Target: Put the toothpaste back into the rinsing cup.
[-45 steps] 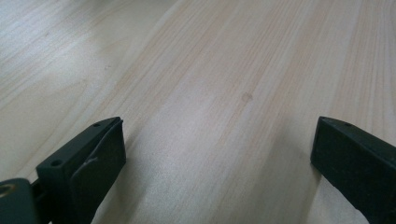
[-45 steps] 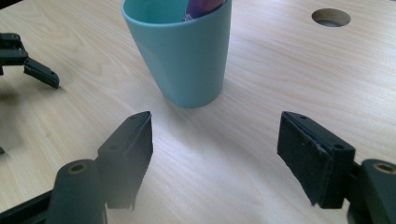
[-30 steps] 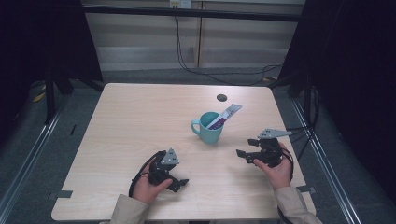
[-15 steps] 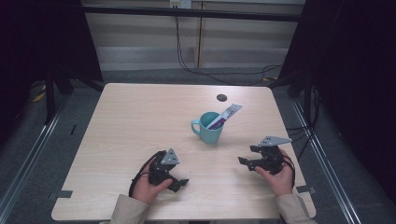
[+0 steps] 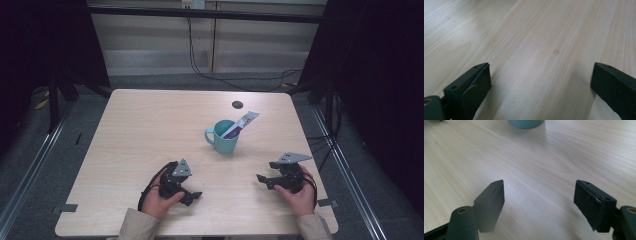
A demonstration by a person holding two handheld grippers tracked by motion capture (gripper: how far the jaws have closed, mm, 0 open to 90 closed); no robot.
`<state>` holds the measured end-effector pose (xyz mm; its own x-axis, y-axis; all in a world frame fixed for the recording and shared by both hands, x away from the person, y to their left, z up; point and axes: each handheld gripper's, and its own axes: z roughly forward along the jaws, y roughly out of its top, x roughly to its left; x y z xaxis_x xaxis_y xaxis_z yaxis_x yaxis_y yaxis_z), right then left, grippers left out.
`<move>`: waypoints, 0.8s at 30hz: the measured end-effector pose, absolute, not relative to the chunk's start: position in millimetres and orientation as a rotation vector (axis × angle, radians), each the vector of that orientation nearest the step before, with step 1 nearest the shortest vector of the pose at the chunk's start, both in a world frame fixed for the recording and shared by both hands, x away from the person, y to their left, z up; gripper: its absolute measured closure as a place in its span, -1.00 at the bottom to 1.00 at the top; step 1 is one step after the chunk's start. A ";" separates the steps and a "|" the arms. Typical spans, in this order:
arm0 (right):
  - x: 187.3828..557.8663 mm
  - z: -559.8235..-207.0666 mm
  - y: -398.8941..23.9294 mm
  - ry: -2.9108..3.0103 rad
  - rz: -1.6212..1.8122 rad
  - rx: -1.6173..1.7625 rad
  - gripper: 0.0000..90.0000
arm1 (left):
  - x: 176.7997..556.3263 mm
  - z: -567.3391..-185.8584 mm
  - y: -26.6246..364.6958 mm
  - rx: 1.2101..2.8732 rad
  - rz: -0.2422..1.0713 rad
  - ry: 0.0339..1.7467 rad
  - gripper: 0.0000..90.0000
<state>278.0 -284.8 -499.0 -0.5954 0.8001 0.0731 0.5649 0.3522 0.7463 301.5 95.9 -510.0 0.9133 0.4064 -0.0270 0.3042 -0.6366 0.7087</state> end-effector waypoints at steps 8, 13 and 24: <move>276.5 -507.6 -287.3 2.333 1.056 1.201 -0.48 | 301.5 -510.0 95.9 2.306 0.173 0.503 -0.94; 276.2 -509.9 -287.1 2.339 1.055 1.189 -0.56 | 301.5 -510.0 95.9 2.306 0.173 0.503 -0.94; 275.8 -511.2 -284.8 2.354 1.030 1.151 -0.64 | 301.4 -509.9 96.0 2.308 0.173 0.503 -0.94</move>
